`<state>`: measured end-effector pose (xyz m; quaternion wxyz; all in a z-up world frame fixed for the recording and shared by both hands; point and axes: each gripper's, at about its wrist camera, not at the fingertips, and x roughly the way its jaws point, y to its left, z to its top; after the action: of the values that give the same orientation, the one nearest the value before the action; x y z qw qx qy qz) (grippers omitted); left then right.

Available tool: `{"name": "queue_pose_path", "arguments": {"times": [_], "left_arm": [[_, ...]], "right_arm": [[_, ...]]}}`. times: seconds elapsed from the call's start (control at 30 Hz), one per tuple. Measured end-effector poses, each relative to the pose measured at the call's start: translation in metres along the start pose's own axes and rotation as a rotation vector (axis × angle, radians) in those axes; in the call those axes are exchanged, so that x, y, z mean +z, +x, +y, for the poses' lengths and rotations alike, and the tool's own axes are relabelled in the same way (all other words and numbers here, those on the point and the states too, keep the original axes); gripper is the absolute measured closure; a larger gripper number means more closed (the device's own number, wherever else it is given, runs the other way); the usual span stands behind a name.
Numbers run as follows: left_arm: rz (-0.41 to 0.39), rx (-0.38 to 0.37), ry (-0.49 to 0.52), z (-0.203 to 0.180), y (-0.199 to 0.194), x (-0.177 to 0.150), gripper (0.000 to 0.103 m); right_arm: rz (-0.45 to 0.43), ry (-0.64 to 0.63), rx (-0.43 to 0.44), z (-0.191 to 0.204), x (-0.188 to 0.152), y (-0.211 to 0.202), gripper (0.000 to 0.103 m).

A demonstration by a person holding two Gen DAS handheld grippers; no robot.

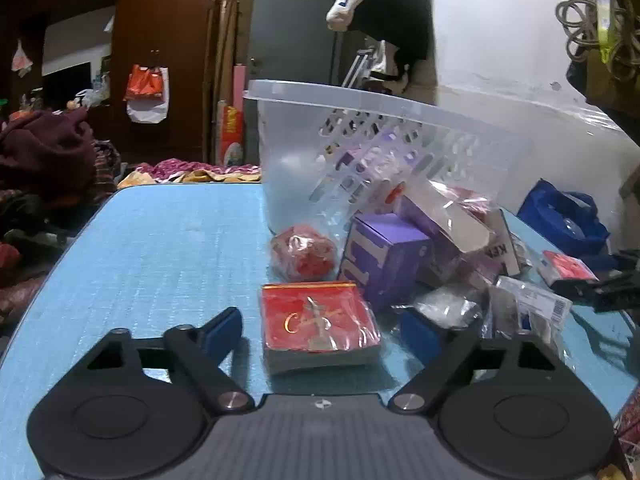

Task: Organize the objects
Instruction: 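Grasp the red wrapped box with left gripper while right gripper grasps pink tissue pack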

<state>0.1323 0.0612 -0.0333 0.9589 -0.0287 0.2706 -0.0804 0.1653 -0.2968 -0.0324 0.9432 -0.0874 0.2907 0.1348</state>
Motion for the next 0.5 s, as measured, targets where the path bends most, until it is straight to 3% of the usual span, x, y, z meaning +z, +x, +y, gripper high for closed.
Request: {"name": "queue_pose_path", "arguments": {"times": [0.03, 0.2, 0.37, 0.5], "left_arm": [[0.001, 0.005, 0.005, 0.000, 0.000, -0.001, 0.036], [-0.084, 0.009, 0.005, -0.001, -0.011, -0.005, 0.037], [-0.157, 0.008, -0.026, 0.003, -0.018, -0.009, 0.037], [-0.170, -0.002, -0.024, 0.003, -0.018, -0.008, 0.037]], "right_arm": [[-0.005, -0.003, 0.000, 0.001, -0.001, -0.001, 0.013], [-0.098, -0.004, 0.035, 0.000, -0.007, -0.015, 0.014], [-0.176, -0.033, -0.009, 0.008, -0.012, -0.028, 0.014], [-0.221, -0.051, -0.024, 0.011, -0.013, -0.032, 0.014]]}}
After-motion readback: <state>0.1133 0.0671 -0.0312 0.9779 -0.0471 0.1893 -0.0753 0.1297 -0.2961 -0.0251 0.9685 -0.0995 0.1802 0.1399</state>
